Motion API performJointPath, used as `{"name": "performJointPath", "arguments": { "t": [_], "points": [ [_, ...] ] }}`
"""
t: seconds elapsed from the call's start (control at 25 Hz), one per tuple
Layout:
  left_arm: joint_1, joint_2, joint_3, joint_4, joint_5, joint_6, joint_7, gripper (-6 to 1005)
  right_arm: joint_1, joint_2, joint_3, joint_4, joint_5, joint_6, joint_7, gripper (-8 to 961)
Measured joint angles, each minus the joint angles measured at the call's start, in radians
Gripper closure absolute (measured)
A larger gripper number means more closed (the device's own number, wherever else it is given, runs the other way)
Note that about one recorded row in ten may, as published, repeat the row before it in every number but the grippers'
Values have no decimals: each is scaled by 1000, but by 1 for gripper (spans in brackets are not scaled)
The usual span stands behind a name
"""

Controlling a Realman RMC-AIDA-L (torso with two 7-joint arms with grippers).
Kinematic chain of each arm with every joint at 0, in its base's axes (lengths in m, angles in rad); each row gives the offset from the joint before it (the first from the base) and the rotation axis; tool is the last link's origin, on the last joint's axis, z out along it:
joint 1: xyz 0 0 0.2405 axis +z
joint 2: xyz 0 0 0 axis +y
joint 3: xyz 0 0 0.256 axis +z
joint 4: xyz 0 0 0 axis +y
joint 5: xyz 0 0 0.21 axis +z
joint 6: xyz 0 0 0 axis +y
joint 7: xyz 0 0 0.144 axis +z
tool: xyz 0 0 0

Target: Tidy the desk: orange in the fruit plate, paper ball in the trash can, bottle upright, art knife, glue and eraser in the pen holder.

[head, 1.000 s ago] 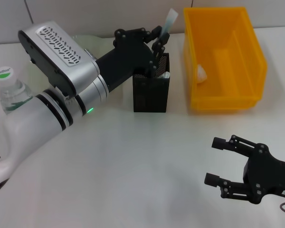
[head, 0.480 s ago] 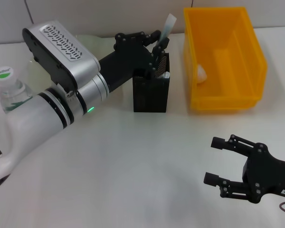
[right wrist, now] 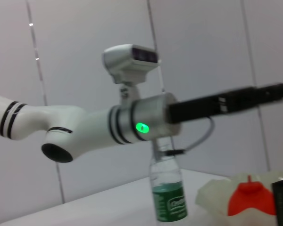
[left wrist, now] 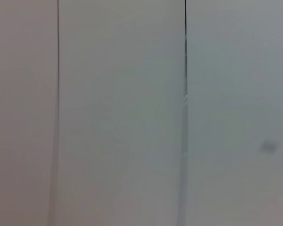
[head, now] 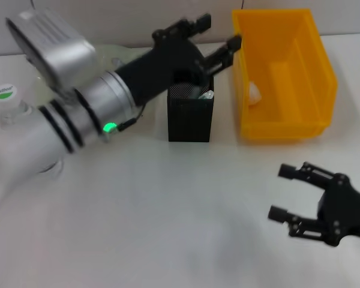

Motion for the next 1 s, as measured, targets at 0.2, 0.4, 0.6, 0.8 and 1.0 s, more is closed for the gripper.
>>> {"name": "performJointPath", "arguments": {
  "t": [0.2,0.4,0.6,0.8,1.0],
  "points": [
    [22,3,-279,-5,396,401,-373,371,-3,-25,56,-7,0,-35,35,113],
    [86,5,-419,5,671,621,-373,221,-9,-40,84,-24,-5,-68,37,113],
    [181,3,-442,-7,873,675,-209,185,-16,-64,78,-87,-20,-157,85,113],
    [213,-5,-491,-84,995,624,-190,185,8,-78,75,-159,-96,-228,158,113],
    [211,4,-558,-170,1004,631,-176,185,54,-51,76,-175,-177,-211,173,113]
  ]
}}
